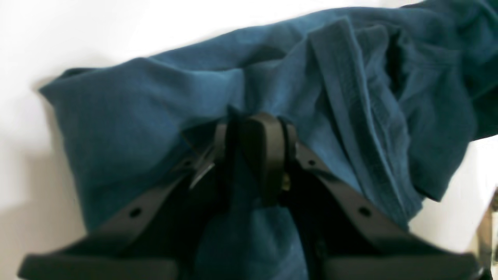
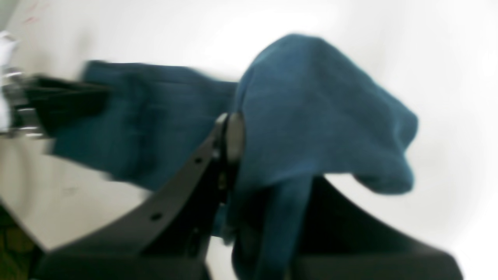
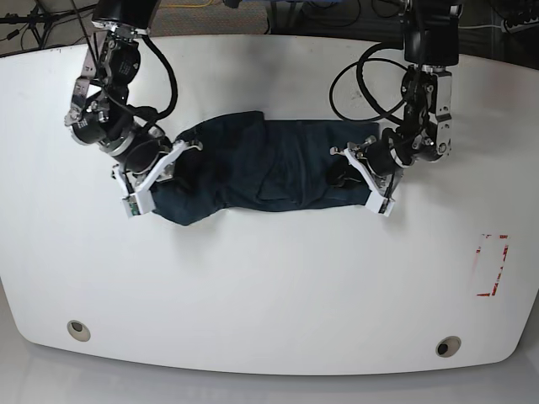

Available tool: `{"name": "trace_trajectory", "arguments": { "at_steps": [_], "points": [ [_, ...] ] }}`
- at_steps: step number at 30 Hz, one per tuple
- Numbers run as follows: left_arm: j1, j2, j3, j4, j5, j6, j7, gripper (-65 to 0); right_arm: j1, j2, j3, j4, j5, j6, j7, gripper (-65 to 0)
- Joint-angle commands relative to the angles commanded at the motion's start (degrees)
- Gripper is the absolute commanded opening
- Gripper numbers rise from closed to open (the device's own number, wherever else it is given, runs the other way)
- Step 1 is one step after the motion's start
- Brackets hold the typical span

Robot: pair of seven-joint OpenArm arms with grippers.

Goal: Fold the T-shirt properly
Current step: 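Fold both strip ends toward each other with both grippers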

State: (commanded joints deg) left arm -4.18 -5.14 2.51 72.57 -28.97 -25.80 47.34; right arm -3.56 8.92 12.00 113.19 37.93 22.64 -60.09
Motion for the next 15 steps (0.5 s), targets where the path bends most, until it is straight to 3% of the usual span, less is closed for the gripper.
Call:
{"name": "trace_trajectory", "arguments": {
  "at_steps": [8,11,15],
  "points": [
    [-0.26,1.58,4.84,-0.09,0.00,0.09,0.00,-53.2,3.87,-0.44,-11.43,0.53,0.00,-4.75,0.09,-64.0],
    [-0.26,2.29,4.84,0.00,0.00,0.09,0.00,-53.2,4.84,-1.85,-15.74,0.44,-0.18,-7.47,1.14,-64.0],
    [-0.26,2.29,4.84,0.00,0.00,0.09,0.00,-53.2,4.92,-2.90,-19.43,0.44,-3.78,-8.88,1.93,-63.9]
  ]
}}
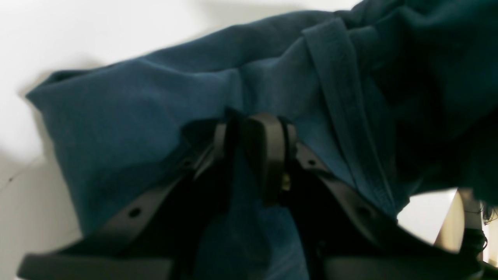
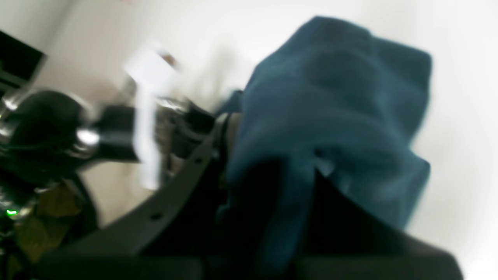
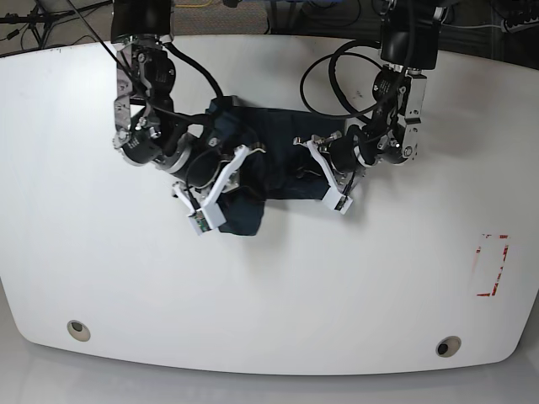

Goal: Fold the T-shirt properly
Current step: 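Fold both strip ends toward each other with both grippers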

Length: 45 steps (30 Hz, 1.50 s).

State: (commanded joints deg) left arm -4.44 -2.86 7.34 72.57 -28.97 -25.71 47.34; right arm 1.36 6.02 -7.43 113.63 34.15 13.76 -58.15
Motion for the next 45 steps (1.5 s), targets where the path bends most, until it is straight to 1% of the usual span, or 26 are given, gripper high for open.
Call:
{"name": "trace_trajectory", "arguments": {
  "at_steps": [2,3,6,11,17,19,20,21,23,24,25,26,28,29,30,32,39,42,45],
  "points": [
    [0.00,0.00,0.00,0.00,-0.09,0.00,0.00,-53.2,0.00,-0.70,-2.37,0.00,-3.43,-0.09,0.18,-63.7],
    [0.00,-0.18,0.00,0.00,-0.09,0.00,0.00,-53.2,-0.09,-1.23,-4.13,0.00,-6.07,-0.09,0.44,-63.7],
    [0.00,-0.44,-0.09,0.09,-0.09,0.00,0.00,-53.1,-0.53,-1.85,-7.30,0.00,-10.99,-0.09,0.44,-63.7],
    [0.00,-0.53,-0.09,0.35,-0.18,0.00,0.00,-53.1,-1.67,-1.93,-10.55,-0.09,-15.03,-0.18,0.53,-63.7],
    [0.00,-0.62,-0.09,0.44,-0.18,0.00,0.00,-52.9,-2.02,-2.11,-11.34,-0.18,-17.67,-0.18,0.53,-63.3],
    [0.00,-0.62,-0.09,0.53,-0.26,-0.09,0.00,-52.9,-2.02,-2.64,-11.16,-0.18,-18.11,-0.26,0.53,-60.9],
    [0.00,-0.62,-0.09,0.53,-0.26,-0.09,0.00,-52.9,-2.02,-2.99,-10.99,-0.18,-18.55,-0.26,0.53,-56.6],
    [0.00,-0.62,-0.09,0.53,-0.35,-0.09,0.00,-52.9,-2.02,-3.08,-10.90,-0.18,-18.64,-0.26,0.53,-54.4],
    [-0.09,-0.53,-0.09,0.53,-0.35,-0.09,0.00,-52.1,-1.93,-3.34,-10.90,-0.18,-19.78,-0.26,0.62,-44.5],
    [-0.09,-0.53,-0.09,0.53,-0.35,-0.09,0.00,-51.0,-1.93,-3.34,-10.90,-0.18,-20.13,-0.26,0.62,-41.1],
    [-0.18,-0.44,-0.09,0.53,-0.35,-0.09,0.00,-47.8,-1.93,-3.87,-10.99,-0.18,-20.84,-0.35,0.62,-35.2],
    [-0.44,-0.35,-0.09,0.53,-0.35,-0.09,-0.09,-44.6,-1.93,-4.13,-10.99,-0.09,-21.36,-0.35,0.62,-31.2],
    [-0.88,-0.26,-0.18,0.53,-0.35,-0.09,-0.09,-38.5,-1.93,-4.57,-10.99,-0.09,-22.15,-0.35,0.79,-26.2],
    [-1.05,-0.18,-0.18,0.53,-0.35,-0.09,-0.09,-35.8,-1.93,-4.75,-10.99,-0.09,-22.24,-0.35,1.14,-24.7],
    [-1.05,-0.18,-0.18,0.53,-0.35,-0.09,-0.09,-33.1,-2.02,-4.75,-10.99,-0.09,-22.24,-0.35,1.76,-24.1],
    [-1.23,-0.18,-0.18,0.62,-0.35,-0.09,-0.09,-31.0,-2.20,-4.75,-10.99,-0.09,-21.89,-0.35,2.81,-24.1],
    [-2.02,-0.18,-3.52,5.45,-0.44,-0.35,0.09,-30.6,-2.90,-4.75,-10.55,0.26,-21.89,-0.35,3.78,-24.3],
    [-2.02,-0.09,-3.96,7.91,-0.44,-0.35,0.09,-30.6,-2.90,-4.75,-9.49,0.88,-21.89,0.26,3.78,-24.3],
    [-2.02,-0.09,-4.04,9.93,-0.44,-0.44,0.09,-30.6,-2.90,-4.75,-9.14,1.76,-21.89,0.26,3.78,-24.3]
  ]
}}
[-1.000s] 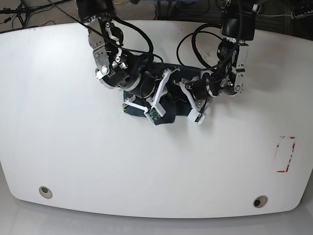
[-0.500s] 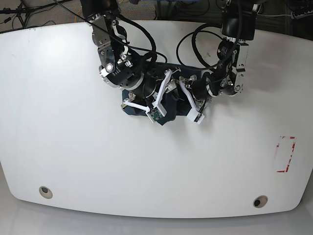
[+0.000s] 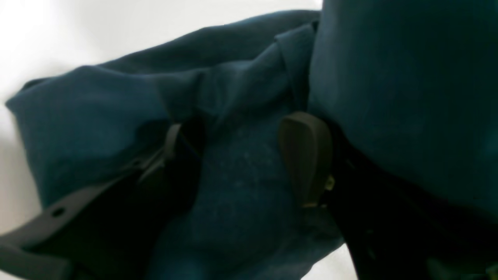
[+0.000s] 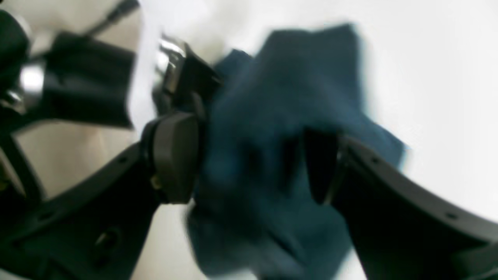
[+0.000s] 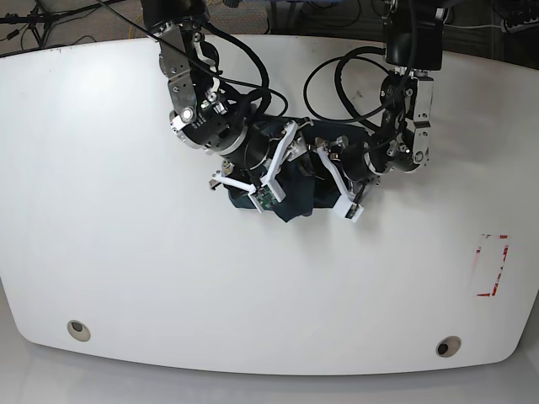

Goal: Fold the T-shirt properly
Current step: 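Fold both strip ends toward each other with both grippers, then release the shirt with the left gripper and withdraw it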

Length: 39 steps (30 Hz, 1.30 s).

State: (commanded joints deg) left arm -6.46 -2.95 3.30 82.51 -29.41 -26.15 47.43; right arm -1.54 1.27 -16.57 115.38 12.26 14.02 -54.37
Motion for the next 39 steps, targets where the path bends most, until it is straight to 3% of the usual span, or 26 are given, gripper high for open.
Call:
{"name": "trace_trajectory", "arguments": {
  "at_steps": [7,14,17,20,27,32,39],
  "points": [
    [0.35,-0.26,-0.09,5.54,-0.09,-0.18,0.00,-30.6,0.26,0.00,0.09,0.26,0.00,0.00,0.00,-24.3],
    [0.88,-0.44,-2.81,10.11,-0.09,-5.63,0.09,-31.1,0.35,-0.09,0.09,0.26,0.00,0.09,0.00,-24.3],
    [2.20,-0.79,-4.48,12.04,0.09,-6.15,0.09,-31.1,0.35,-0.09,0.09,0.26,0.00,0.09,0.00,-24.3],
    [3.16,-3.34,-6.42,14.33,0.09,-6.24,0.09,-31.1,0.35,-0.09,0.09,0.26,0.00,0.09,0.00,-24.3],
    [6.42,-9.67,-16.62,19.43,0.00,-6.42,0.09,-31.1,0.35,-0.88,-0.09,0.09,0.09,0.09,0.00,-24.3],
    [8.09,-12.66,-25.41,21.71,0.00,-6.42,0.09,-31.1,1.05,-2.81,-0.09,-0.18,0.09,0.09,0.00,-24.3],
    [8.09,-16.62,-37.27,21.63,0.26,-6.42,-0.18,-31.1,2.11,-2.81,-0.26,-0.44,-0.18,0.09,0.00,-24.3]
  ]
}}
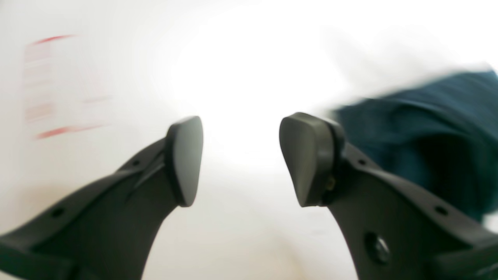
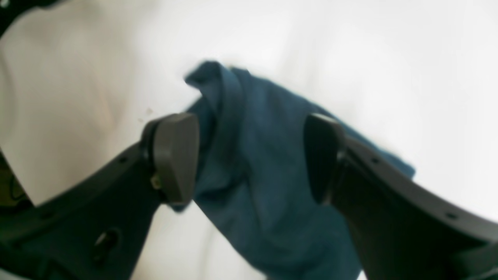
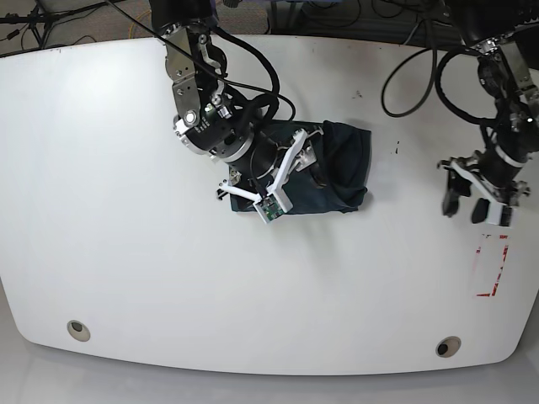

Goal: Fold the T-shirt properly
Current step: 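Release the shirt with the left gripper and withdraw it, then drag the folded bundle with the right gripper and press it flat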

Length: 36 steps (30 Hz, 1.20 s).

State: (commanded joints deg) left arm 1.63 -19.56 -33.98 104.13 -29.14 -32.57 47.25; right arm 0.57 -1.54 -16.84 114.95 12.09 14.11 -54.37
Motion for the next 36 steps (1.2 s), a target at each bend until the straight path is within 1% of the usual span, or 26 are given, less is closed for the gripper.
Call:
{"name": "trace_trajectory", "arguments": {
  "at_steps": [5,8,12,15,16,18,19,20,21,23,24,25,27,29,33,34,36],
  "points": [
    [0.18,-3.25,-6.42,0.00,0.18,0.00,0.00,-31.1,0.44,0.00,-0.09,-1.67,0.26,0.00,0.00,-24.3],
    [2.02,-5.45,-9.49,0.00,1.49,0.26,0.09,-31.1,0.26,0.00,-2.90,-2.99,-0.26,0.00,0.00,-24.3],
    [3.60,-6.15,-9.85,0.00,5.63,0.00,0.00,-31.2,0.79,0.26,-7.21,-5.45,-0.44,-0.35,0.09,-24.3],
    [6.07,-5.80,-8.97,0.00,7.12,-0.09,0.09,-31.2,1.85,0.26,-7.65,-7.30,-0.44,-0.53,0.44,-24.3],
    [7.56,-5.80,-7.12,0.00,7.12,-0.09,-0.09,-31.2,2.02,0.35,-7.65,-8.53,-0.44,-0.53,0.97,-24.6],
    [8.88,-5.80,-5.19,0.09,7.03,-0.09,-0.09,-31.2,2.46,0.44,-7.65,-9.76,-0.44,-0.53,1.32,-26.3],
    [9.67,-5.71,-3.78,0.26,7.03,-0.09,-0.09,-31.2,2.90,0.88,-7.65,-10.55,-0.44,-0.53,1.32,-29.5],
    [10.11,-5.71,-3.34,0.35,7.03,-0.09,-0.09,-31.2,2.99,1.14,-7.65,-10.64,-0.35,-0.53,1.32,-31.4],
    [10.55,-5.63,-2.81,0.35,7.03,-0.09,-0.09,-31.2,2.81,1.41,-7.82,-10.64,0.00,-0.53,1.23,-34.7],
    [11.08,-4.40,-2.73,0.35,7.03,-0.09,-0.09,-31.2,2.46,1.58,-8.70,-10.64,0.18,-0.35,1.23,-39.5],
    [11.16,-3.78,-2.81,0.35,7.03,-0.09,-0.09,-31.2,1.85,1.67,-9.58,-10.64,0.18,-0.53,1.23,-41.1],
    [11.25,-3.43,-2.81,0.35,7.12,-0.09,-0.09,-31.2,1.41,1.67,-10.37,-10.64,0.09,-0.53,1.23,-41.2],
    [11.25,-2.64,-2.81,0.35,7.30,-0.09,-0.09,-31.2,0.26,1.67,-11.96,-10.64,-0.26,-0.53,1.23,-38.8],
    [11.60,-2.11,-2.81,0.18,7.38,-0.09,-0.09,-31.2,-0.62,1.67,-13.54,-10.64,-0.26,-0.62,1.23,-33.3],
    [12.31,-1.76,-2.73,0.26,7.38,-0.09,-0.09,-31.2,-2.73,1.41,-14.68,-10.73,-0.35,-0.70,1.58,-22.4],
    [12.31,-1.76,-2.73,0.26,7.30,-0.09,-0.09,-31.2,-2.99,1.41,-15.30,-10.81,-0.44,-0.79,1.67,-20.8],
    [12.31,-1.76,-2.73,0.26,7.21,-0.09,-0.09,-31.2,-2.99,1.49,-15.74,-10.81,-0.44,-0.88,1.67,-20.0]
  ]
}}
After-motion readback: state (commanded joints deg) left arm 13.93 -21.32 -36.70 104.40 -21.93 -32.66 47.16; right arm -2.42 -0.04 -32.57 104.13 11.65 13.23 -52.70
